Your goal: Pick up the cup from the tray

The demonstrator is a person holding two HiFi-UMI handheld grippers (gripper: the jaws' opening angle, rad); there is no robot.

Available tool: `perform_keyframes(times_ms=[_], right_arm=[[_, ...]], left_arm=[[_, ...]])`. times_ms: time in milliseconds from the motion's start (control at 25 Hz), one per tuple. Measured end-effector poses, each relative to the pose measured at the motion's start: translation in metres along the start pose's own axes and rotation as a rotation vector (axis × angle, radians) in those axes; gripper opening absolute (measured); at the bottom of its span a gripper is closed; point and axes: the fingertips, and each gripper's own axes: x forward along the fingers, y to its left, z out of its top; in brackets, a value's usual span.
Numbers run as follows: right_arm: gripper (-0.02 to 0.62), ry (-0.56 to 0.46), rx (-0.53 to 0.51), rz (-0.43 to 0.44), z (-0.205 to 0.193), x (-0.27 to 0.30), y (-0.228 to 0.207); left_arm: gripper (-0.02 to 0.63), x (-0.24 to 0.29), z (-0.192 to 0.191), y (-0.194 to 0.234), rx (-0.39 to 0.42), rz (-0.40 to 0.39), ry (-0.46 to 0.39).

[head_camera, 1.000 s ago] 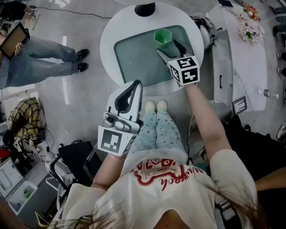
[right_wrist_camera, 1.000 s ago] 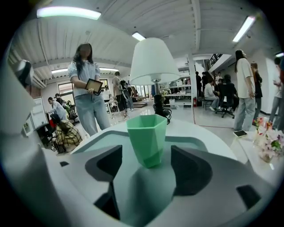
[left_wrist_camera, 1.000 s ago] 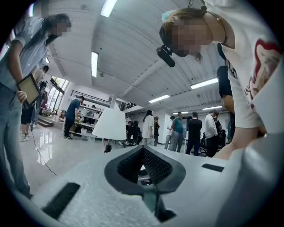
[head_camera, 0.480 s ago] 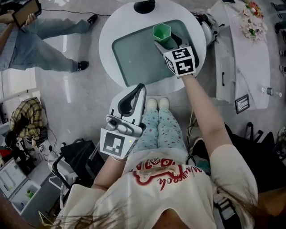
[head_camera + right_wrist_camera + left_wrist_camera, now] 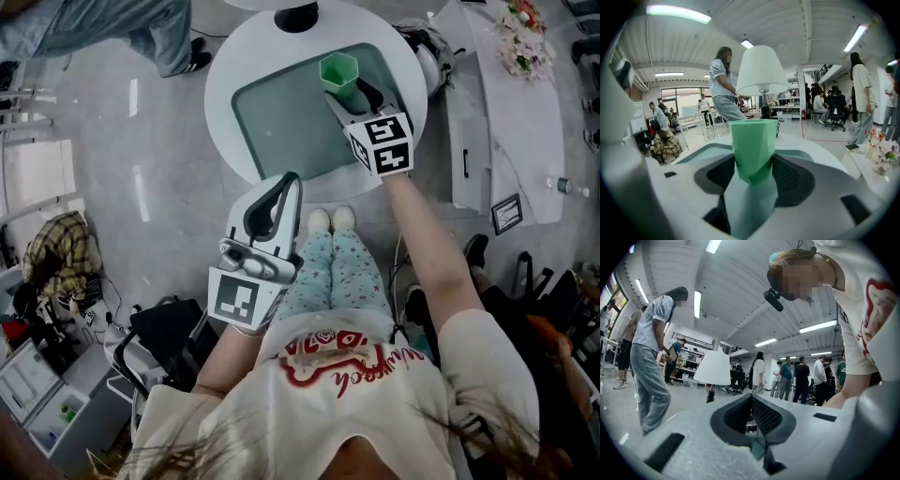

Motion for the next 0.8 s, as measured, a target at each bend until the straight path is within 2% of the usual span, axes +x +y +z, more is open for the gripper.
perform_keyframes(times_ms=[120,400,600,800], right_arm=[[0.262,-0.077,0.003,-0.010,0.024,-0.026,0.007],[0.262,-0.285,-0.032,-0.006,0.129,-0.129,0.057],[0.262,-0.338,-0.056,-0.010,0.169,-0.184,0.074],[0.262,-0.361,-0.071,-0.025,0.191,-0.202,0.076]], left_arm=[[0.013,0.003,0.003,0.005,0.010,0.012,0.001],[0.012,0.008,0.037,0.016,0.037,0.016,-0.024],[0.012,0.022,0.067,0.008,0.061,-0.024,-0.070],[0.012,0.023,0.089,0.000,0.078,-0.053,-0.094]])
